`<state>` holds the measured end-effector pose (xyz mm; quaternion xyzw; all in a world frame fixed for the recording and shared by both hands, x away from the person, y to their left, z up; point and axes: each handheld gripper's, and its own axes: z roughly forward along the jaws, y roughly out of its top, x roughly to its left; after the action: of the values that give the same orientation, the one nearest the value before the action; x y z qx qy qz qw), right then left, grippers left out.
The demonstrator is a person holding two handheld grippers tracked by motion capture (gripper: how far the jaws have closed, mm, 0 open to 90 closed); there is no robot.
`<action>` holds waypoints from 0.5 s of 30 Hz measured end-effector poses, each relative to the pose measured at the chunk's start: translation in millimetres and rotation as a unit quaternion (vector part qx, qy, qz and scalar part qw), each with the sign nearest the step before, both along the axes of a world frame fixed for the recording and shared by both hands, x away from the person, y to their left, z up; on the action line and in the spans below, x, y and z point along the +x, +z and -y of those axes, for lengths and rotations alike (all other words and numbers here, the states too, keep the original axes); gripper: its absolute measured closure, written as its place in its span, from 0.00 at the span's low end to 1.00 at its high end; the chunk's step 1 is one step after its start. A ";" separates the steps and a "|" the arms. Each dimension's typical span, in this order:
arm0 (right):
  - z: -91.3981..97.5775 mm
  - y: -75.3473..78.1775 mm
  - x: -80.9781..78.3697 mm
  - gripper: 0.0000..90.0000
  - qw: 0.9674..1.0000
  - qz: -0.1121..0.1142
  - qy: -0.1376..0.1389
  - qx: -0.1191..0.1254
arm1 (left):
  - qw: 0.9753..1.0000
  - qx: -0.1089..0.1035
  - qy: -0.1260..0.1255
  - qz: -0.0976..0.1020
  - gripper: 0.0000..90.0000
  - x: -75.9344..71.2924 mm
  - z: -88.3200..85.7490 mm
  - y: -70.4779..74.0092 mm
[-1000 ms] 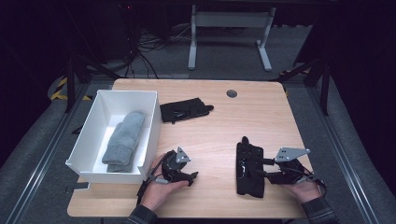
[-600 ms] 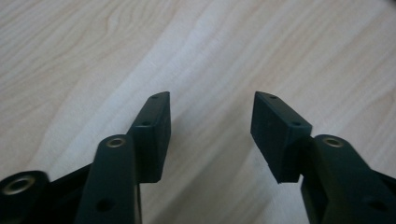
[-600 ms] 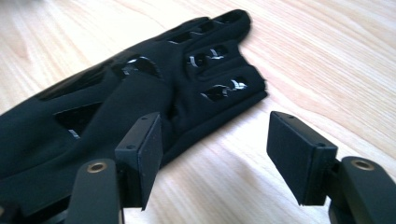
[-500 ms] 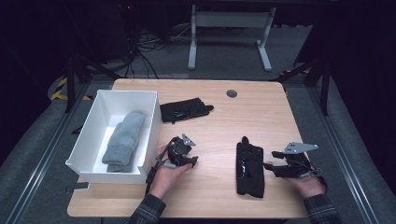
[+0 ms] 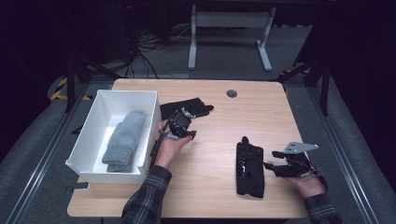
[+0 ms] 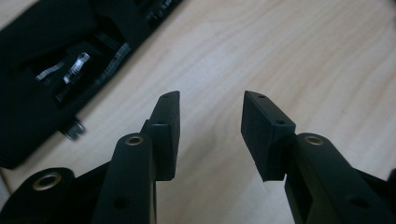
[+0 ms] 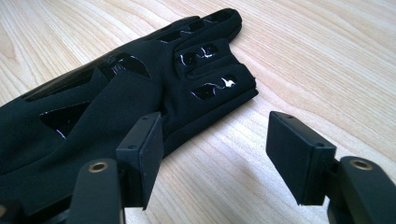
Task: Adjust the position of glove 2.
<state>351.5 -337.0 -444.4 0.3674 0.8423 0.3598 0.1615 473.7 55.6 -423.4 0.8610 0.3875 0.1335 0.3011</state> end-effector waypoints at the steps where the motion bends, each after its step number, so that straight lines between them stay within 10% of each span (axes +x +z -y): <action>1: 0.0 -0.1 0.2 0.41 1.000 0.000 0.001 0.000 | 1.000 0.004 0.003 0.002 0.66 6.2 0.5 1.6; 15: -0.9 -0.6 1.3 0.42 1.000 -0.004 0.008 0.000 | 0.999 0.015 0.035 0.002 0.68 62.0 -4.3 -7.9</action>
<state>352.8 -336.0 -445.0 0.3619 0.8459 0.3598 0.1547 535.7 59.8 -431.3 0.8511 0.4143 0.1516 0.2846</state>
